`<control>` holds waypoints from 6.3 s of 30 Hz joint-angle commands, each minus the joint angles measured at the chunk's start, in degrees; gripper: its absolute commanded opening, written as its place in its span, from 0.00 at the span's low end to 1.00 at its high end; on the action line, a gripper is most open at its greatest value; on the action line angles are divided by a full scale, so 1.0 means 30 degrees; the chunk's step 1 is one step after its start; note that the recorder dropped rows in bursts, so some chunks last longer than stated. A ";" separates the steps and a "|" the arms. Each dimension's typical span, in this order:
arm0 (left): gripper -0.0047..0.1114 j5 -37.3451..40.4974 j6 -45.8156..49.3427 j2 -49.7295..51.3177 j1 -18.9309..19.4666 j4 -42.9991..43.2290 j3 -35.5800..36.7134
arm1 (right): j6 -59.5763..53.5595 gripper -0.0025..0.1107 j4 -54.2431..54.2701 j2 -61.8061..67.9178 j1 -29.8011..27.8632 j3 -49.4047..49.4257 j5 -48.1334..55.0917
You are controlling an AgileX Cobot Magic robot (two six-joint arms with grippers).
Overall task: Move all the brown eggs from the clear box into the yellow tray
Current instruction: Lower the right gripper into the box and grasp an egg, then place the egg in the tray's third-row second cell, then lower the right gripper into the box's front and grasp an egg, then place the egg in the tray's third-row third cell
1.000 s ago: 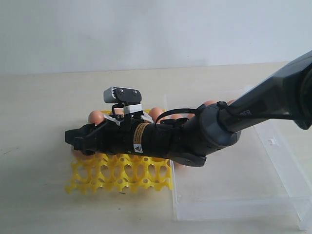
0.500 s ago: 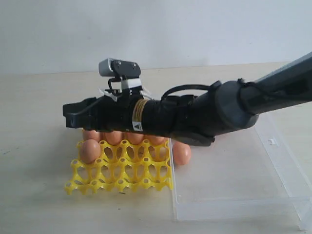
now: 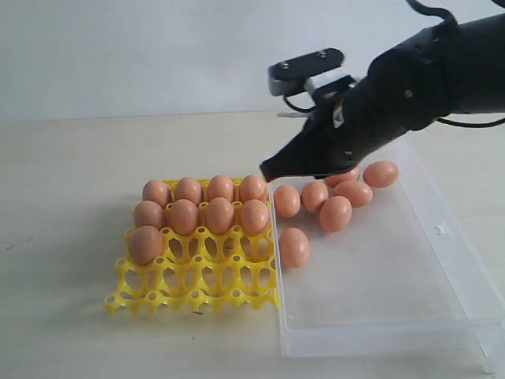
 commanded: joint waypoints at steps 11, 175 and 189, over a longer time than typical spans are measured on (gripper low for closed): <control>0.04 -0.0266 -0.0104 -0.0107 -0.0098 -0.0105 -0.0077 | 0.5089 0.54 0.1566 0.1827 -0.3127 -0.0047 0.1166; 0.04 -0.0266 -0.0104 -0.0107 -0.0098 -0.0105 -0.0077 | 0.5145 0.02 -0.3697 0.2391 0.1579 0.5639 -2.0718; 0.04 -0.0266 -0.0104 -0.0107 -0.0098 -0.0105 -0.0077 | 0.8067 0.03 -0.5944 0.5650 0.1579 0.5639 -2.3283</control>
